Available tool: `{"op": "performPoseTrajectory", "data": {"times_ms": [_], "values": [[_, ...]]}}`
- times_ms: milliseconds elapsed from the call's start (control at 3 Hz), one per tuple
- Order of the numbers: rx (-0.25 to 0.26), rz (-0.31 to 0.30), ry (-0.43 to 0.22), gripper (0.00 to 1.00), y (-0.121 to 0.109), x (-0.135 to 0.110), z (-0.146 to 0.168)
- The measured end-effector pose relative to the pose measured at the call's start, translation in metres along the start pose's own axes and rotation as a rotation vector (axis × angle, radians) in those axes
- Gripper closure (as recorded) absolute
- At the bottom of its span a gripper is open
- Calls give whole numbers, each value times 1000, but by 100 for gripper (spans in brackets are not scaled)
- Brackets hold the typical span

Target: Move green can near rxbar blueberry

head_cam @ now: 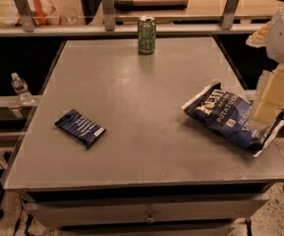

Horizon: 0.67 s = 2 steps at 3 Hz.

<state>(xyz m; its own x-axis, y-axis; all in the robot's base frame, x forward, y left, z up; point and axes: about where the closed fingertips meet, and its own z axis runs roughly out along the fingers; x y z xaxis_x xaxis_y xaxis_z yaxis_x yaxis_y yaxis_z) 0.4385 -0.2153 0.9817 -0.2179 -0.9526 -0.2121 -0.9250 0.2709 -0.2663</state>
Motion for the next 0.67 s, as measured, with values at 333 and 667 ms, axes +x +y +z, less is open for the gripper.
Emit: {"op": "performPoseTrajectory", "data": {"times_ms": [333,667], "values": [[8,6,-1,0,-1,1,-2],[20,4,-58,0,-25,-8,6]]}}
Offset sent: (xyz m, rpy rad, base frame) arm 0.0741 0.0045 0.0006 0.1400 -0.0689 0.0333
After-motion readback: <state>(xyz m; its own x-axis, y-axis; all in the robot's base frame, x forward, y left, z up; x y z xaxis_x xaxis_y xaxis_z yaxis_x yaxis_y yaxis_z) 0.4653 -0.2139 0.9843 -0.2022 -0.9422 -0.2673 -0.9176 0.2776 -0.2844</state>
